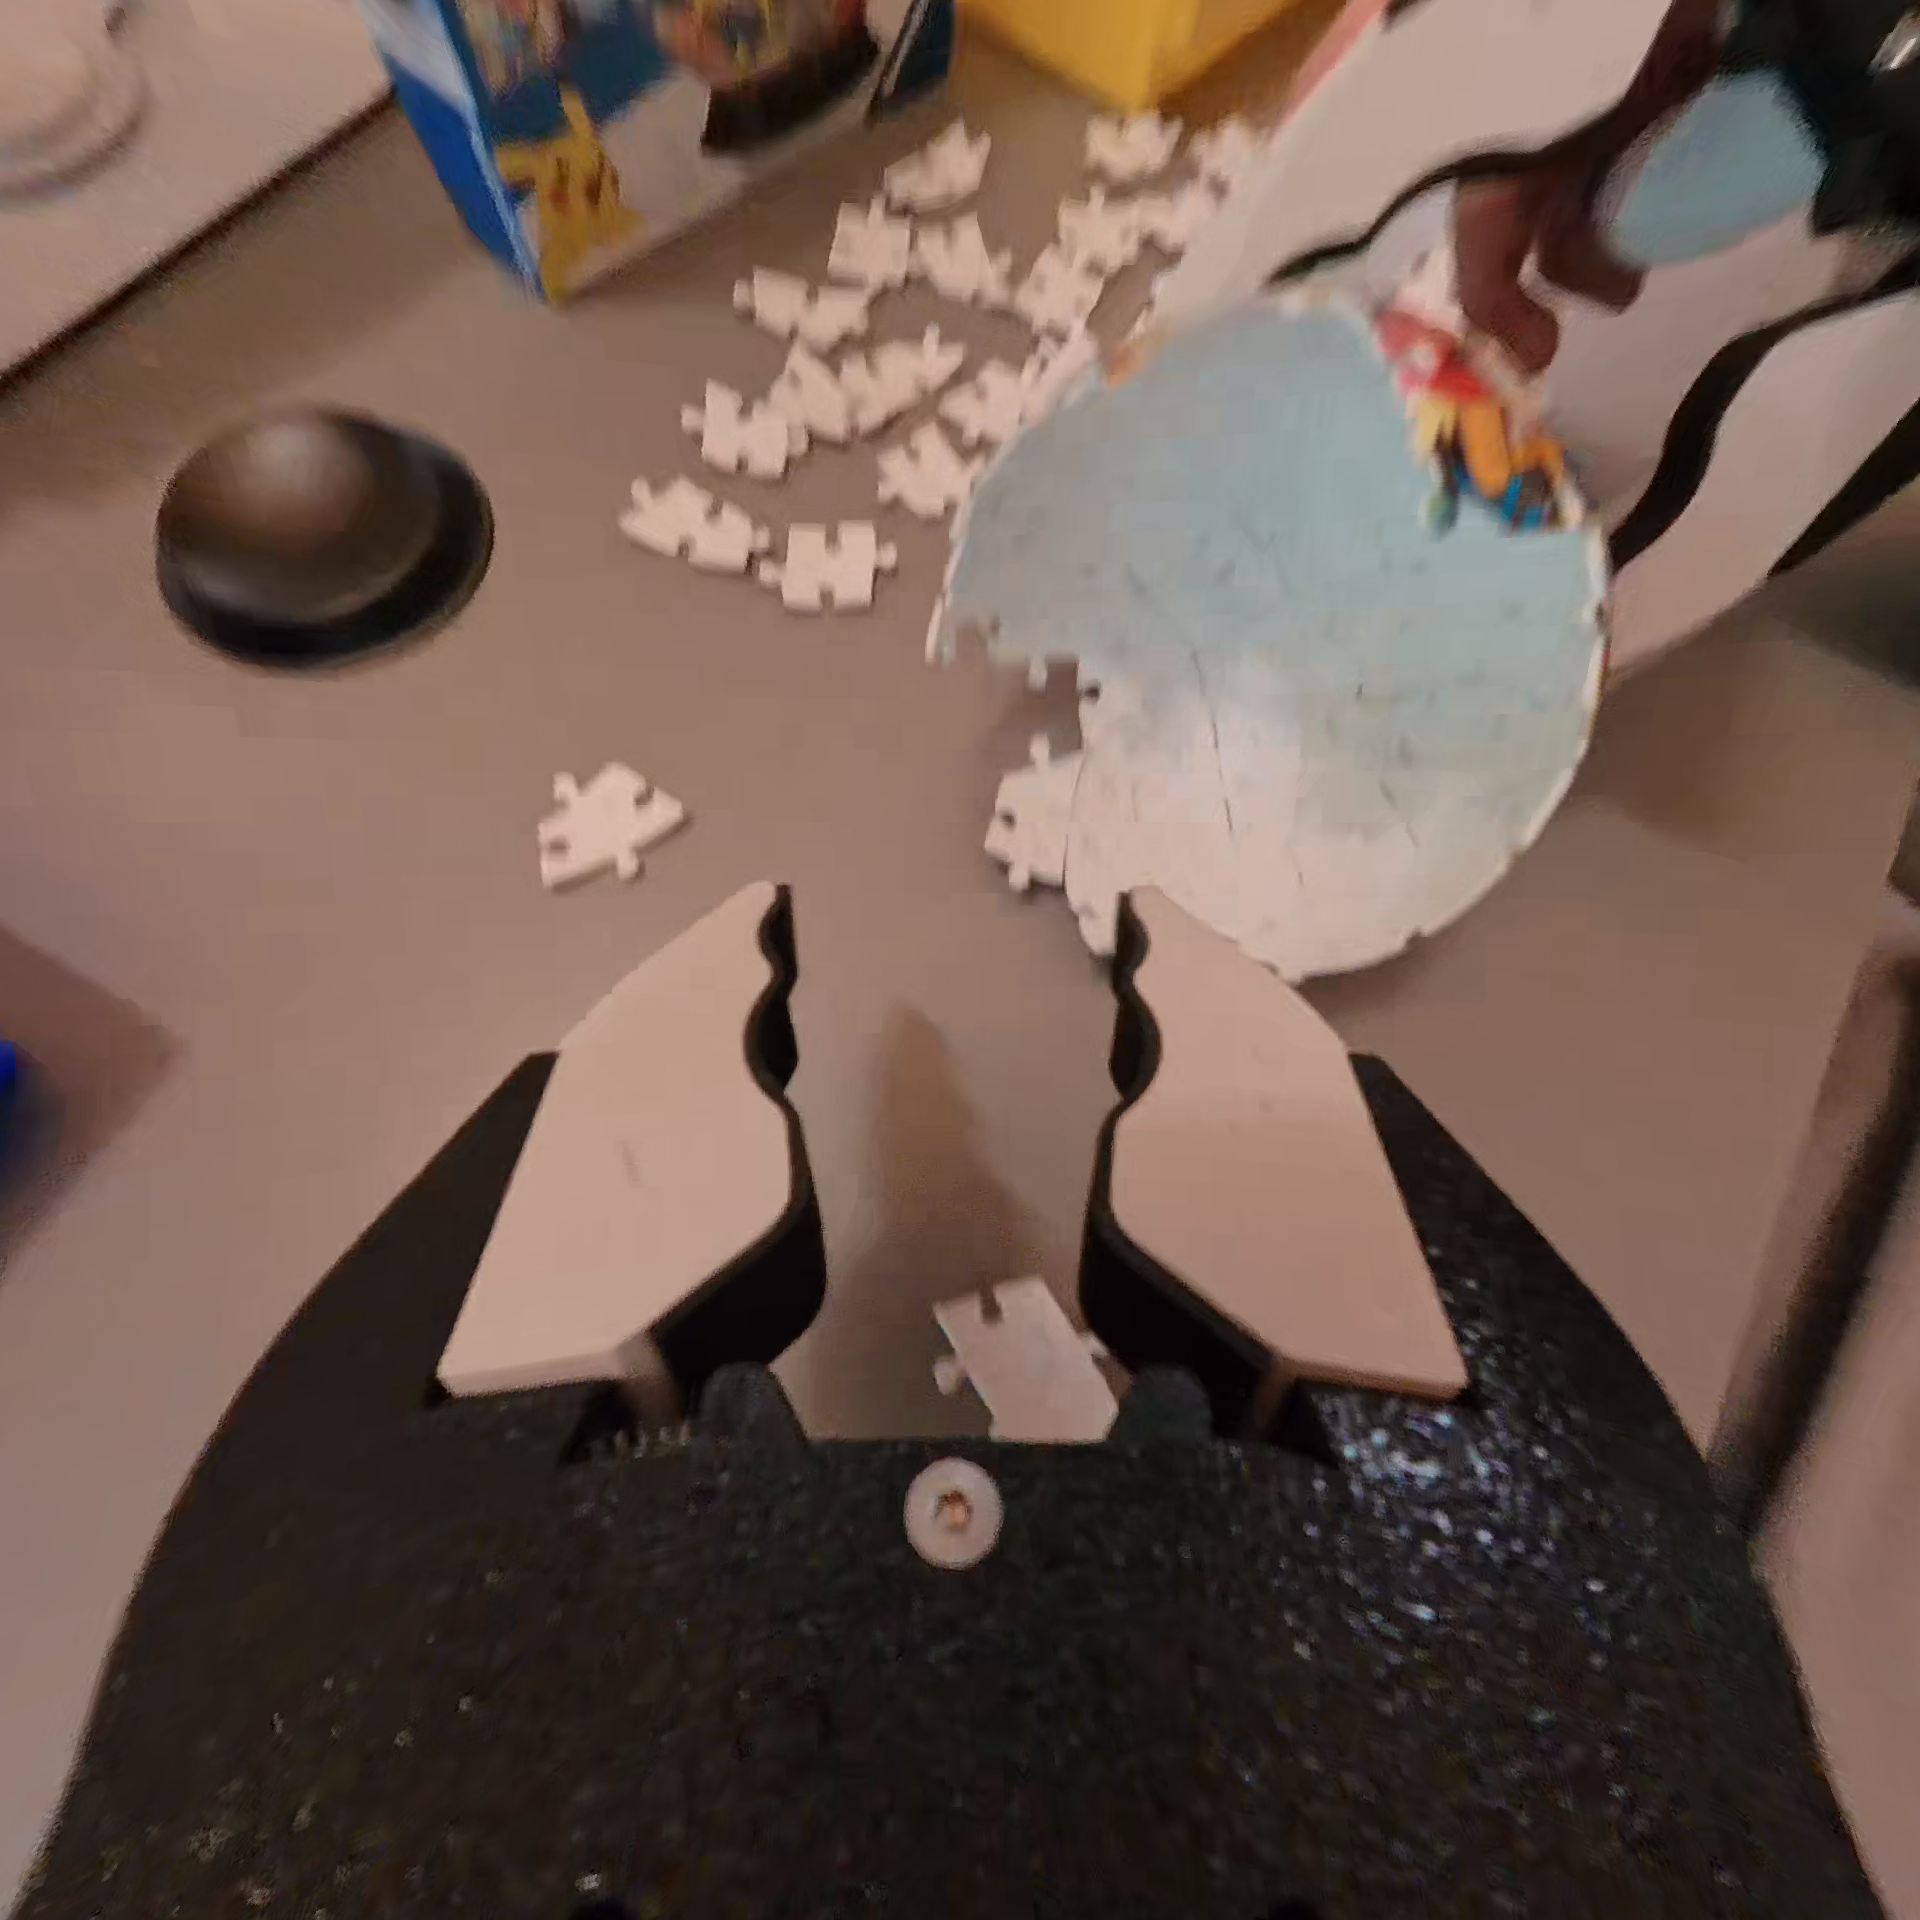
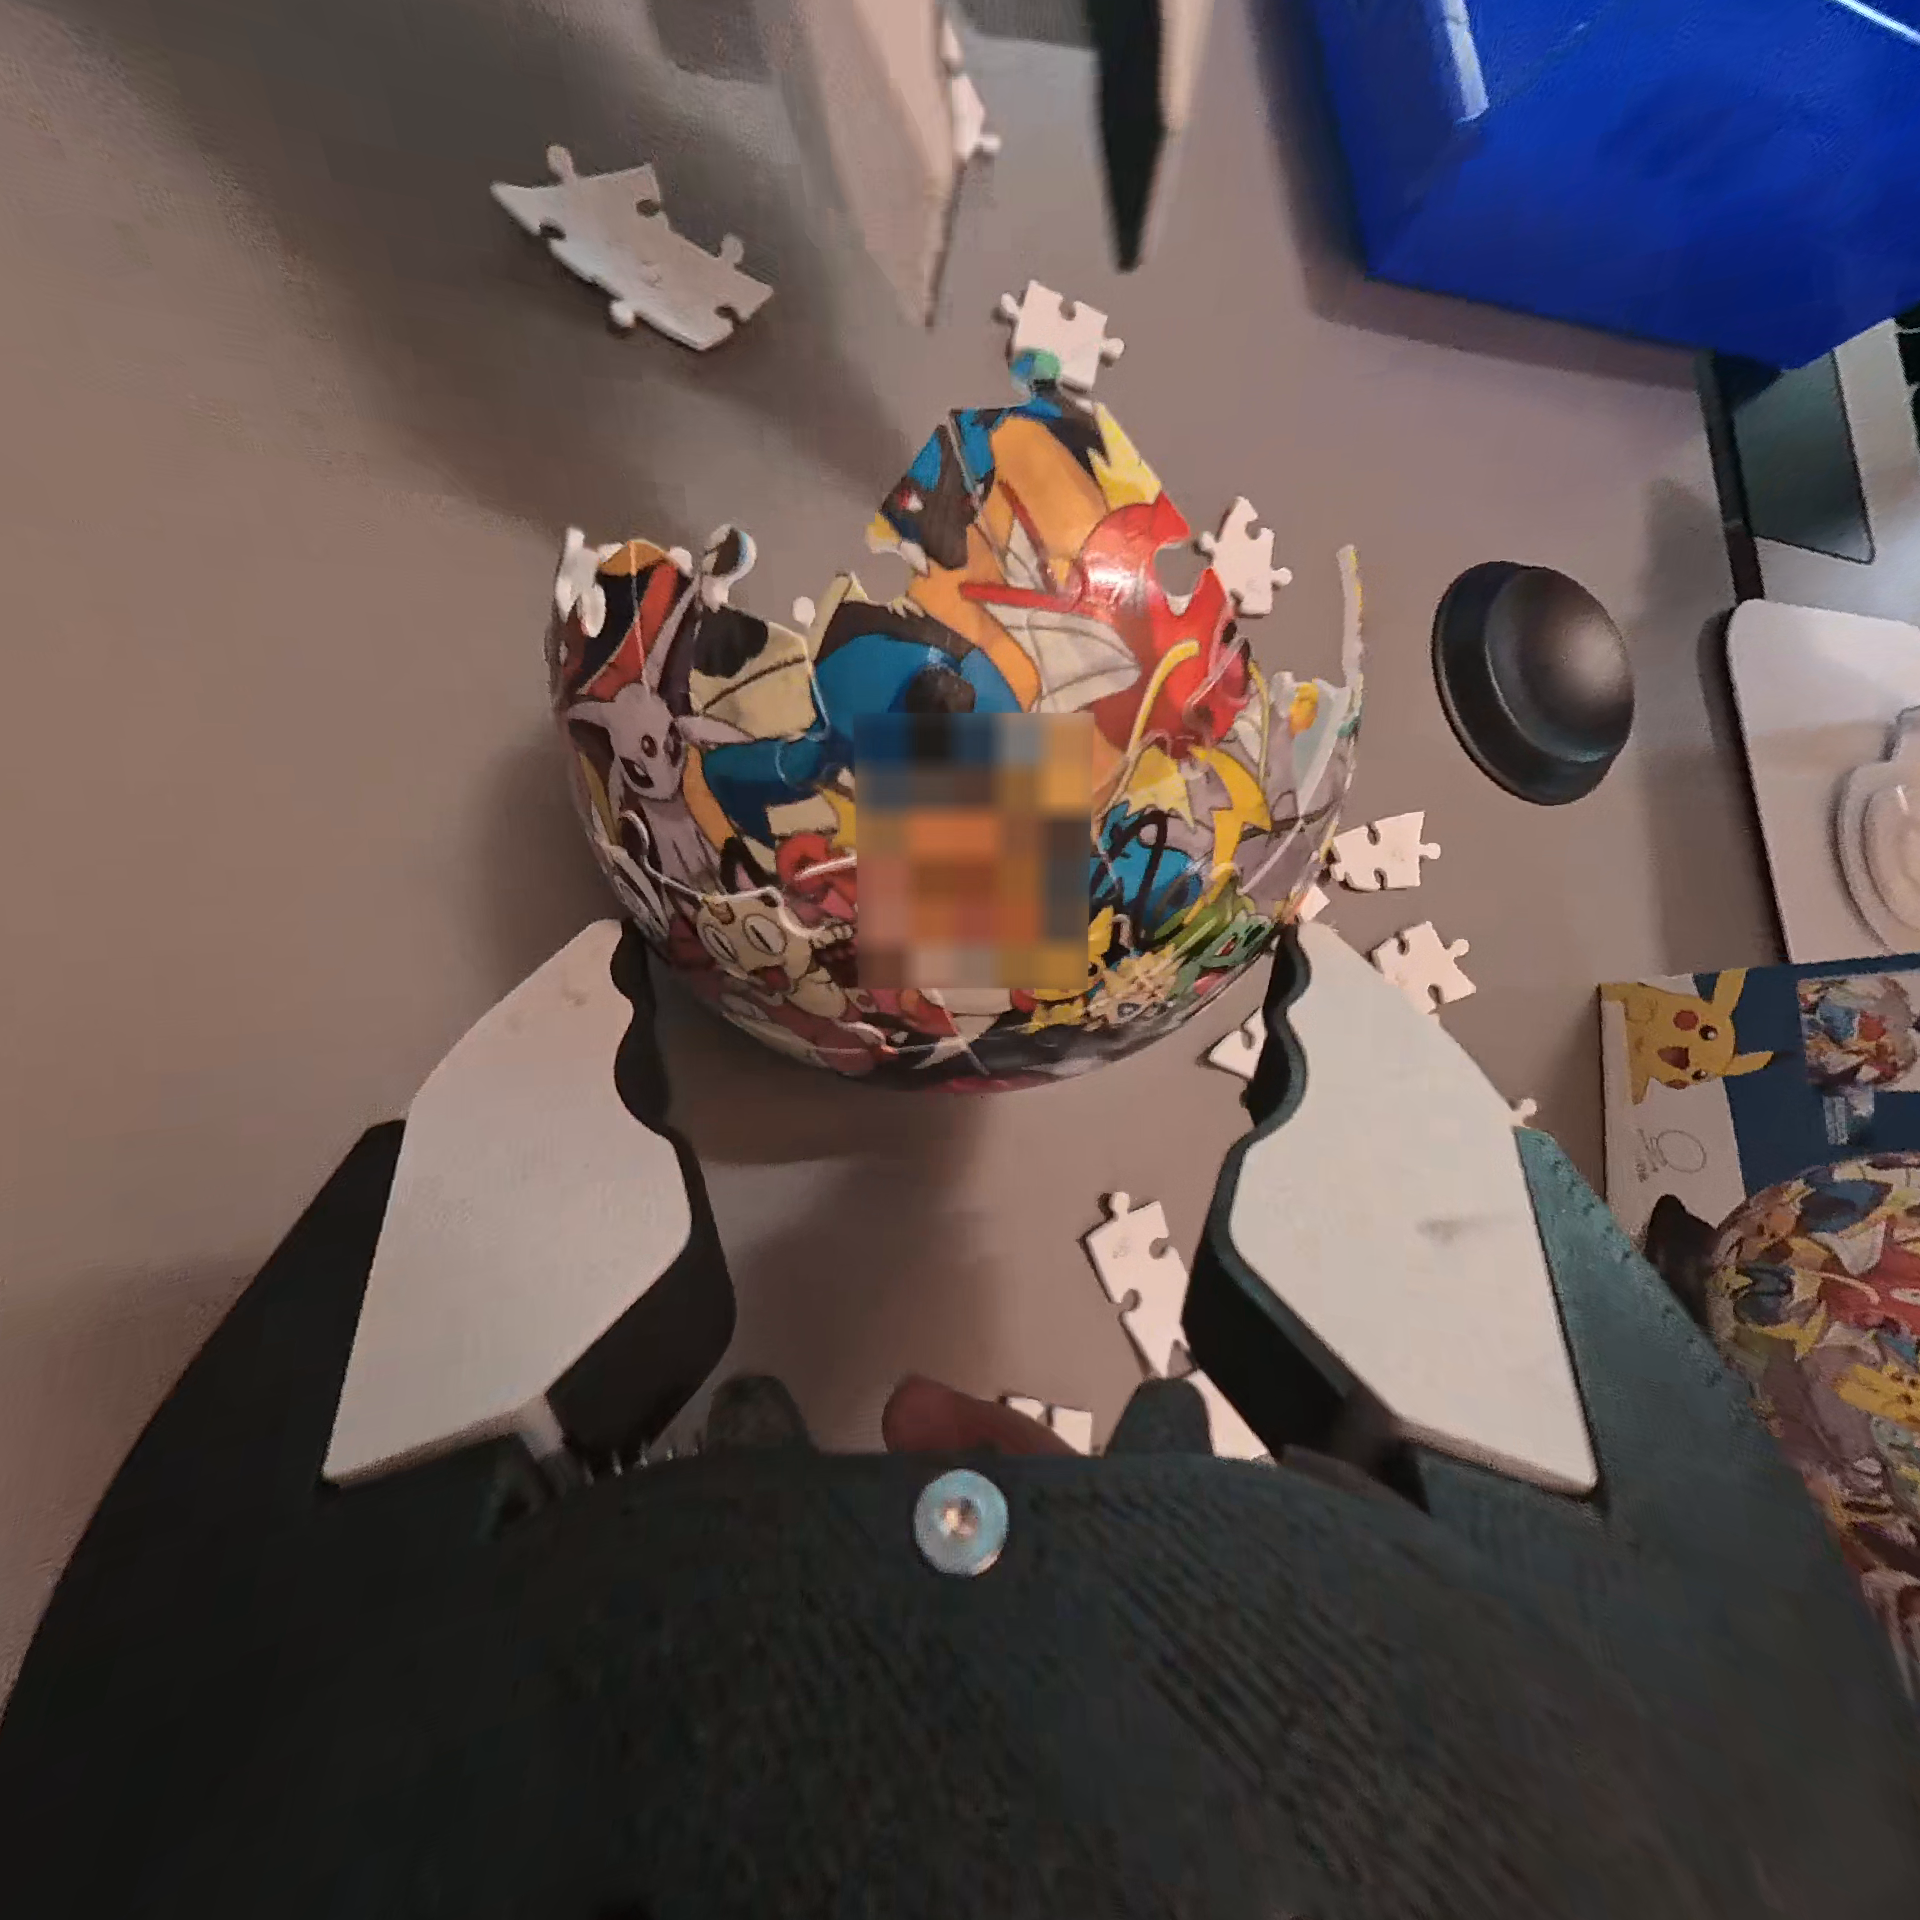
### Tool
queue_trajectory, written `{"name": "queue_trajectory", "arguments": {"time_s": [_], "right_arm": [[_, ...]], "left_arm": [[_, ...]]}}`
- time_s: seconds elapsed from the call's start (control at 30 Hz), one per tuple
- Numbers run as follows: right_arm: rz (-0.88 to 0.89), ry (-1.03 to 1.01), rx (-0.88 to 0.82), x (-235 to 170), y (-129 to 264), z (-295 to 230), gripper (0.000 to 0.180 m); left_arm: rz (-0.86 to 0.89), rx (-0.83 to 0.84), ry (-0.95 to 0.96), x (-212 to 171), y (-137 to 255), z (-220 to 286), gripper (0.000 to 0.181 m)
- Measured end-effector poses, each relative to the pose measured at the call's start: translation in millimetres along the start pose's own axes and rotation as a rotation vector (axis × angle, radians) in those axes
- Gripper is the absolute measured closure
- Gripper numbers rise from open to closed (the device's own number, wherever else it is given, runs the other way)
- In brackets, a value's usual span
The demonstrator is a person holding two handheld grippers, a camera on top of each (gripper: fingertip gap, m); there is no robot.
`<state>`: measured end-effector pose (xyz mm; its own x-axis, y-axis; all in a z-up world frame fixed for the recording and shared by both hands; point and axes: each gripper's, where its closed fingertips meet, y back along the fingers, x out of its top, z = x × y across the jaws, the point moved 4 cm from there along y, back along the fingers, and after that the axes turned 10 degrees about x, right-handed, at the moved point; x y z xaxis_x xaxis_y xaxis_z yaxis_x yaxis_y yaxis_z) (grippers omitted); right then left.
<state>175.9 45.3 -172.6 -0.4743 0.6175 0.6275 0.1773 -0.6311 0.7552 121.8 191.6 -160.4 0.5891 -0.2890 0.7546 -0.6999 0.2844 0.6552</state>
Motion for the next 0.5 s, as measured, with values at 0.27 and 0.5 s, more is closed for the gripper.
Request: {"name": "queue_trajectory", "arguments": {"time_s": [0.27,0.5], "right_arm": [[-0.033,0.021,0.067,10,-6,12,0.069],[-0.025,0.01,0.095,14,-10,20,0.069]], "left_arm": [[-0.053,-0.036,-0.206,11,-75,-13,0.084],[-0.092,-0.117,-0.26,4,-105,-12,0.085]]}}
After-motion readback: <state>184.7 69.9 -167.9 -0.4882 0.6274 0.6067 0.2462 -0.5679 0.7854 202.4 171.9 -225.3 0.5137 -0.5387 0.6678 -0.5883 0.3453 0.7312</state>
